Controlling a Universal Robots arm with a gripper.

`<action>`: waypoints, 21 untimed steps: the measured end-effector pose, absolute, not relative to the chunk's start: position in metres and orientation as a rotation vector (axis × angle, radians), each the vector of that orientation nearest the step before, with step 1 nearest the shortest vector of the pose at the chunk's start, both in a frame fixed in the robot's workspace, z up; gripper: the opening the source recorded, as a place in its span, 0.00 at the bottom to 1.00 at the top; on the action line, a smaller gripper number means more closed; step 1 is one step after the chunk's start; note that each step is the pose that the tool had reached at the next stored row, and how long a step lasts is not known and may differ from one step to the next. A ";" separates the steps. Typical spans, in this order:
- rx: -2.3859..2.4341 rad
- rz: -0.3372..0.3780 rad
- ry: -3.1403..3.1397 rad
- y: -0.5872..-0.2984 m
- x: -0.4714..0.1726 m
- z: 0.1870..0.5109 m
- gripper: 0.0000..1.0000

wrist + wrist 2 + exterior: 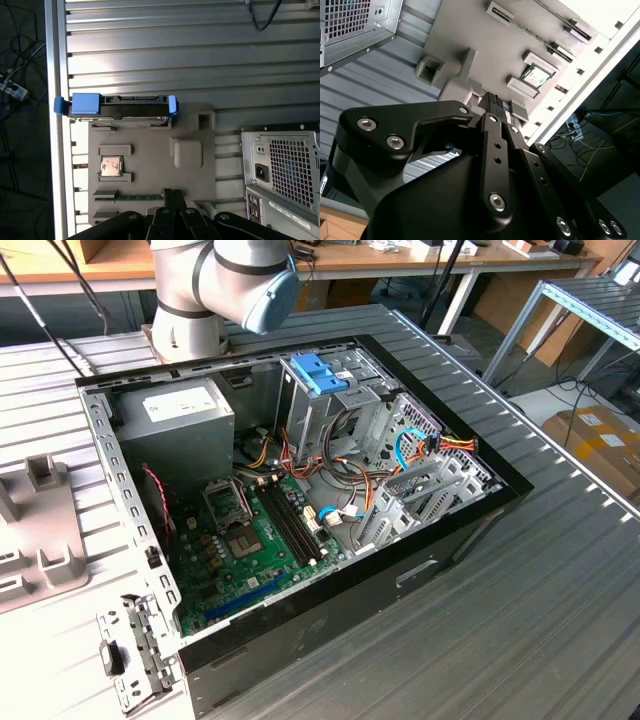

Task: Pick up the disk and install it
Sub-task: 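Reach for the disk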

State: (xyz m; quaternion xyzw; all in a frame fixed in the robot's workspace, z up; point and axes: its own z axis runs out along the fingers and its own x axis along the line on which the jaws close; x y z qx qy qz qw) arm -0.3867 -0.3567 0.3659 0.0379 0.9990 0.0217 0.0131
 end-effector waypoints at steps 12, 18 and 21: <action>0.118 0.068 3.112 -0.350 -0.402 0.358 0.11; 0.118 0.068 3.113 -0.344 -0.408 0.354 0.11; 0.118 0.068 3.113 -0.341 -0.411 0.353 0.11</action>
